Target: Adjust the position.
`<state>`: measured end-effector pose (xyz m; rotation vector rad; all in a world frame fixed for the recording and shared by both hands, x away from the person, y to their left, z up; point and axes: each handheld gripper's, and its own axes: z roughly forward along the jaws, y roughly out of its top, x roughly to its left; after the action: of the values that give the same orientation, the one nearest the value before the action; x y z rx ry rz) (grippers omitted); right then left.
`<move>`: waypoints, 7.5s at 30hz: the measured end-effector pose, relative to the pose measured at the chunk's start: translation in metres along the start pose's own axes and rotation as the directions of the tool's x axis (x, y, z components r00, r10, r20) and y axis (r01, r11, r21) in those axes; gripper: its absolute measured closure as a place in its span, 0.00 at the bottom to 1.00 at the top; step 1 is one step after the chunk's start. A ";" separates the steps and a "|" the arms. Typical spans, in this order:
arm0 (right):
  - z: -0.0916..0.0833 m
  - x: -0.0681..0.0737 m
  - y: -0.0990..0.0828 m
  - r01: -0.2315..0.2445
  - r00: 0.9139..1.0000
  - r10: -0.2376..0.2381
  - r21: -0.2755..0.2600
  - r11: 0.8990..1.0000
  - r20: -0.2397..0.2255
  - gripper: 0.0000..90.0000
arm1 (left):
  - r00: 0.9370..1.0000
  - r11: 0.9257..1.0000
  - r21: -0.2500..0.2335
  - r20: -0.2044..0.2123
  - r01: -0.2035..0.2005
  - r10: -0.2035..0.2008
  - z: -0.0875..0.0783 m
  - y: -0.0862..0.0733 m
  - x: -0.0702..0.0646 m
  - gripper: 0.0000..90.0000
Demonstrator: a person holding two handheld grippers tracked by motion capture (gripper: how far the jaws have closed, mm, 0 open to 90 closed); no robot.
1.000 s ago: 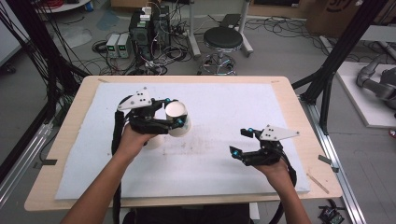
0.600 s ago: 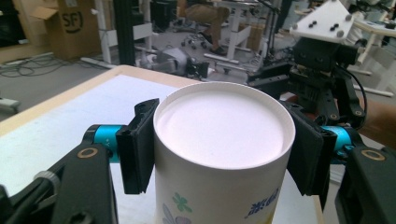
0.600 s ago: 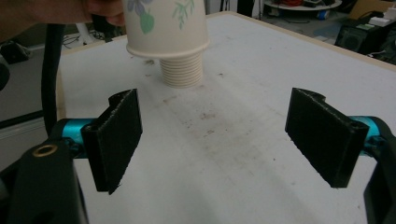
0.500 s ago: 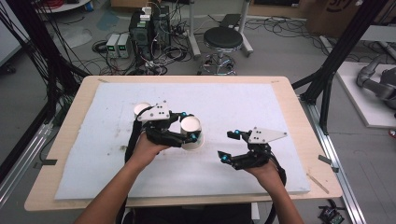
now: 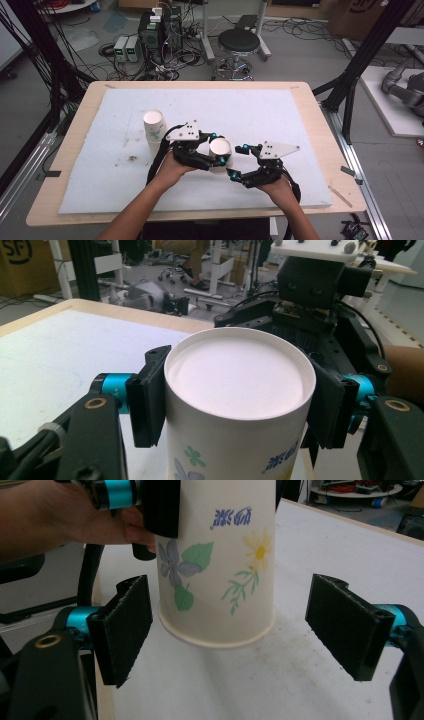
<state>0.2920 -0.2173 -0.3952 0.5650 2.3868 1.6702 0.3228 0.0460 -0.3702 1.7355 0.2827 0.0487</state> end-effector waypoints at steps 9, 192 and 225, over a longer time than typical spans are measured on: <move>0.009 0.000 -0.003 -0.009 0.999 0.008 -0.017 1.000 -0.050 0.21 | 0.999 1.000 -0.023 0.049 0.009 -0.008 0.008 -0.002 -0.004 0.40; 0.041 0.023 0.074 0.401 0.915 -0.336 0.581 0.708 -0.223 0.41 | 0.984 0.882 0.444 0.145 -0.154 0.099 0.002 -0.024 -0.001 0.41; -0.031 -0.022 0.014 -0.008 0.986 -0.019 0.154 0.988 0.168 0.22 | 0.986 1.000 -0.006 -0.167 -0.003 0.002 -0.071 -0.044 0.005 0.37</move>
<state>0.3042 -0.2491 -0.3730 0.6944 2.4034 1.3816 0.3071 0.1221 -0.4002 1.7287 0.4030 0.1972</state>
